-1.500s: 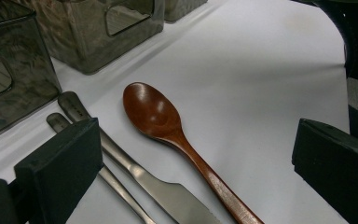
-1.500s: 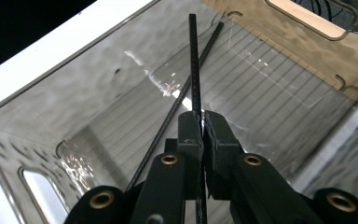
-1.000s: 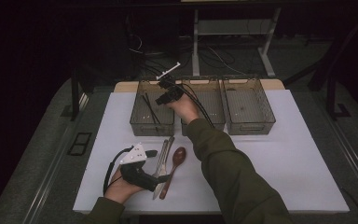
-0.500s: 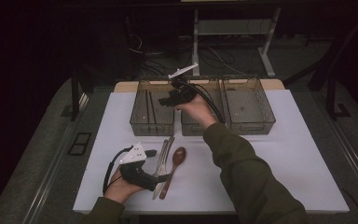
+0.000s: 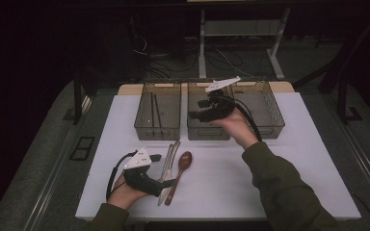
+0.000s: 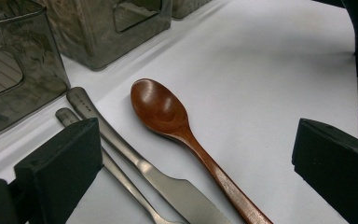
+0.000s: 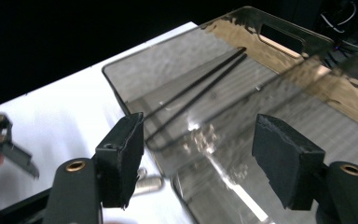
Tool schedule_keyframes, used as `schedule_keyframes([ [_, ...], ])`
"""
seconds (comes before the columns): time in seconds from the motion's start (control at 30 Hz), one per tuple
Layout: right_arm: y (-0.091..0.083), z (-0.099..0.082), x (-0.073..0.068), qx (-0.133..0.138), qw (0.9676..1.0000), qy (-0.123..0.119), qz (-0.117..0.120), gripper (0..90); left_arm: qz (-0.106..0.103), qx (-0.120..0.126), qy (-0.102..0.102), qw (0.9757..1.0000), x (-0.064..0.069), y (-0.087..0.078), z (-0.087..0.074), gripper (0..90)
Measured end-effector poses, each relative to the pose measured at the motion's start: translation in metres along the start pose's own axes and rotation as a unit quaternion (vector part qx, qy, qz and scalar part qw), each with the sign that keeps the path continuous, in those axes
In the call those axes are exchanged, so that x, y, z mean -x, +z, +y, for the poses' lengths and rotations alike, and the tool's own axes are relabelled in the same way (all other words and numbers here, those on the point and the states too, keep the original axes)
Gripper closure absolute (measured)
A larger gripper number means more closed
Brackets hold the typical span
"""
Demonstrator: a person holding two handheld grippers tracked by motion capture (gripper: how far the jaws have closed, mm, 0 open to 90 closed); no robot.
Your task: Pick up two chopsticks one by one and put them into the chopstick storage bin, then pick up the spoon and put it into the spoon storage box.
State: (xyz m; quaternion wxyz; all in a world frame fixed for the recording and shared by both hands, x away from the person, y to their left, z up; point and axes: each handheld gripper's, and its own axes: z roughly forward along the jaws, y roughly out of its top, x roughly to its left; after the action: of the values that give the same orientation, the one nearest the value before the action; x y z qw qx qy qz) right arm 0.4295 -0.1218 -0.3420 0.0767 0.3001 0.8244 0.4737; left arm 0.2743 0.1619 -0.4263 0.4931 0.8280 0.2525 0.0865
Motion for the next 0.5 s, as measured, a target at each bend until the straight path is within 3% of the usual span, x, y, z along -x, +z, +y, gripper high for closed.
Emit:
schedule_keyframes([
  [0.5,-0.060,-0.058,0.008,0.023,0.9997,0.005,0.001,29.0,0.010,-0.004,-0.001,0.9999,-0.001,-0.001,-0.001,0.6],
])
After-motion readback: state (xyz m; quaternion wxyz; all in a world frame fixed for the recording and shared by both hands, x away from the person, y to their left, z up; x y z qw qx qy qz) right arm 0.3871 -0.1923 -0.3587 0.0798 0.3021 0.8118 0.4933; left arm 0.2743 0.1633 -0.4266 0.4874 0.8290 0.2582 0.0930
